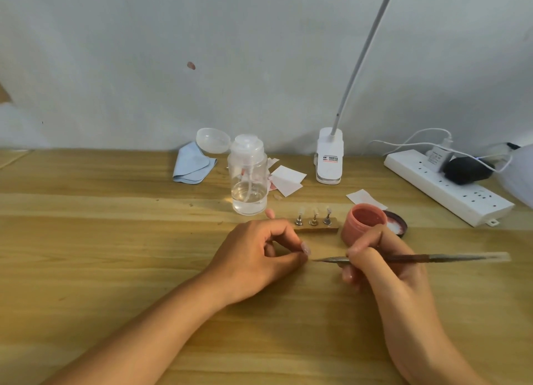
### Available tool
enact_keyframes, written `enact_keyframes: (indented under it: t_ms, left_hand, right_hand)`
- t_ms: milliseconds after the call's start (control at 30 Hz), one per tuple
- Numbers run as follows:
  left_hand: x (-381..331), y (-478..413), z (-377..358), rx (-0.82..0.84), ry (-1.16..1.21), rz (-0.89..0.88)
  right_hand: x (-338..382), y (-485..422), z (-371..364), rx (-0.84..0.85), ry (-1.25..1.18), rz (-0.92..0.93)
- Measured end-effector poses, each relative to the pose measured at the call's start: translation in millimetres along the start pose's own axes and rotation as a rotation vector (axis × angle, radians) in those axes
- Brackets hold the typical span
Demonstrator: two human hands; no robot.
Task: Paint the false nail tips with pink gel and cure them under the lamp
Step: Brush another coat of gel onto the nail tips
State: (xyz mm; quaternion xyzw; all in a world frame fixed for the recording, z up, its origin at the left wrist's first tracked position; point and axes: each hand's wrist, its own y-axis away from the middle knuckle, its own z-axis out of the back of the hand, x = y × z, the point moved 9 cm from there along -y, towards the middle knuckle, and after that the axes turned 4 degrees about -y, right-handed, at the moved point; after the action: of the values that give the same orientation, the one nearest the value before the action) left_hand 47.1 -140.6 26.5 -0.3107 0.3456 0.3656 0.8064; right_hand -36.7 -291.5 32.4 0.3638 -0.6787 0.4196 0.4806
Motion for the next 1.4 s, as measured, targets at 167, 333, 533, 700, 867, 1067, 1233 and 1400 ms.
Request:
enact_keyframes:
  t_ms: [167,333,533,700,867,1067,1233,1400]
  left_hand:
    - [-14.4,4.6,6.9,-0.091,0.006,-0.104]
    - [-26.5,12.3,15.1,-0.210,0.050,-0.154]
    - [-25.1,9.7,-0.5,-0.081,0.182,-0.050]
    - [-21.1,7.8,-5.8,-0.002,0.282,-0.001]
    - [-25.4,9.8,-8.6,0.013,0.327,0.017]
    - [-26.0,11.0,-10.2,-0.008,0.322,0.030]
    - [-24.1,11.6,-7.6,-0.055,0.311,-0.001]
    - [-36.3,14.3,2.0,-0.098,0.033,-0.084]
  right_hand:
    - [23.1,4.1,-3.7,-0.027,-0.001,0.196]
    - [24.0,2.3,-20.1,0.073,0.287,0.257]
    - [18.6,4.2,-20.1,0.116,0.331,0.287]
    - [21.4,4.8,-19.1,0.106,0.374,0.346]
    - [25.0,2.1,-16.6,0.058,0.397,0.368]
    - [19.7,-4.6,-16.6,0.069,0.348,0.274]
    - [27.2,0.6,-17.0,0.043,0.343,0.344]
    - [30.3,8.9,-17.9,0.084,0.352,0.422]
